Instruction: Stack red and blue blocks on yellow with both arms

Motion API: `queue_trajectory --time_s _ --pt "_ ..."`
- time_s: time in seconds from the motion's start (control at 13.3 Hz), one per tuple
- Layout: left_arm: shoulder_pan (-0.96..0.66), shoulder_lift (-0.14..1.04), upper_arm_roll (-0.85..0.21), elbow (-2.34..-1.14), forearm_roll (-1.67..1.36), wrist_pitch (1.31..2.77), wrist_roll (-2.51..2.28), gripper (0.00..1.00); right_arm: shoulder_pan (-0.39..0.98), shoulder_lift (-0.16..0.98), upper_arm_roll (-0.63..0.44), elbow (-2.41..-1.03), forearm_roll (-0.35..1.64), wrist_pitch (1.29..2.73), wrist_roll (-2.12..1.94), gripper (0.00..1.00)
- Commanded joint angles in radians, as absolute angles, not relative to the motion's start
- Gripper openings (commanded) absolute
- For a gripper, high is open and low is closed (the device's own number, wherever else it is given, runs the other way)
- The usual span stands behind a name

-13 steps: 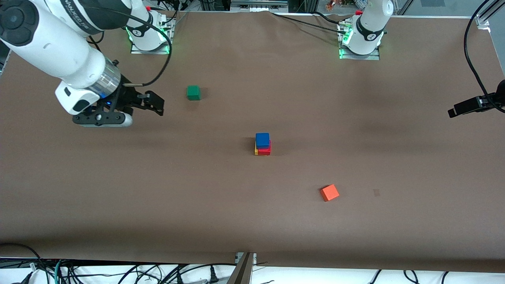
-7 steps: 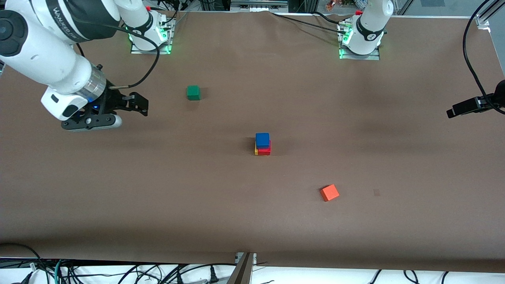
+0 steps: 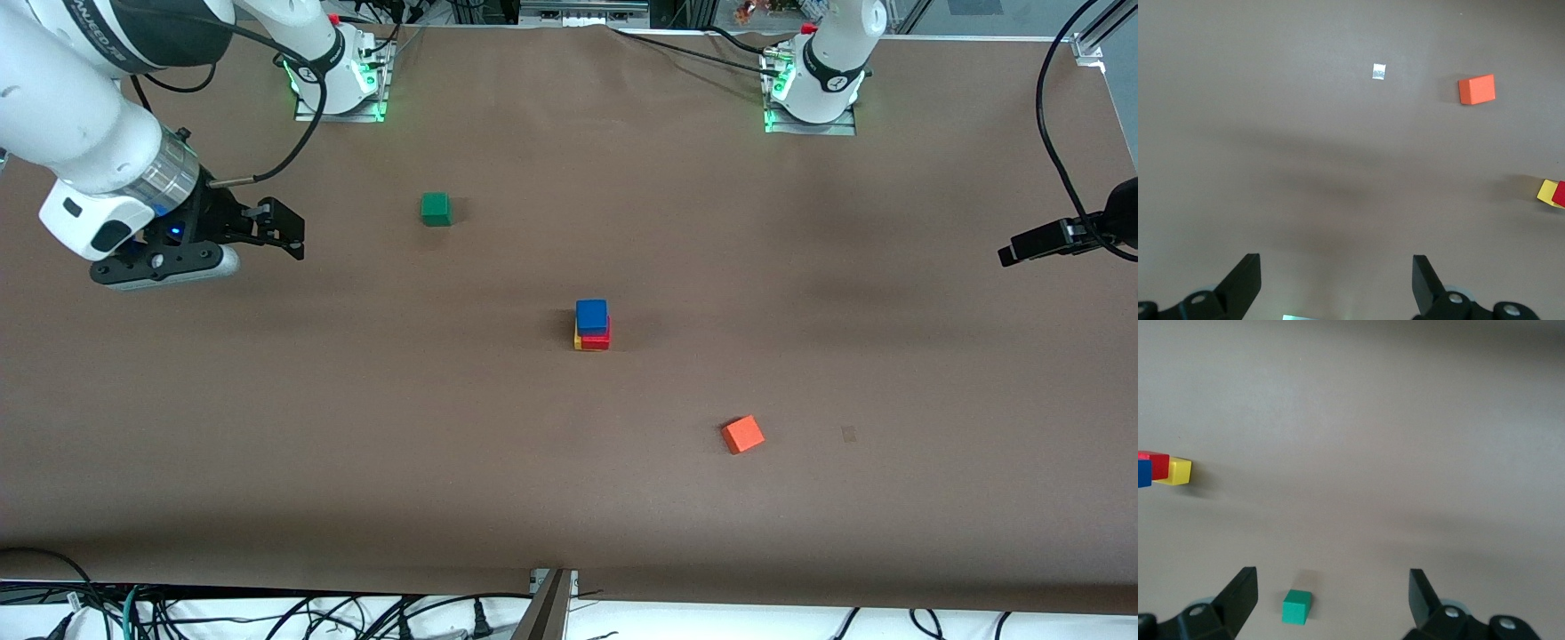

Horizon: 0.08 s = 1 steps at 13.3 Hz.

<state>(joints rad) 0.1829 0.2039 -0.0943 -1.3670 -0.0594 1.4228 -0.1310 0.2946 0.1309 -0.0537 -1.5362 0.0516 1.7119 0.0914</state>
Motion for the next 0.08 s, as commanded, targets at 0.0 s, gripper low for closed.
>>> queue_trajectory --time_s 0.0 --pt "0.179 0.207 -0.094 -1.351 -0.074 1.422 -0.112 1.0 0.276 0.126 -0.032 -1.519 0.034 1.703 0.078 1.0"
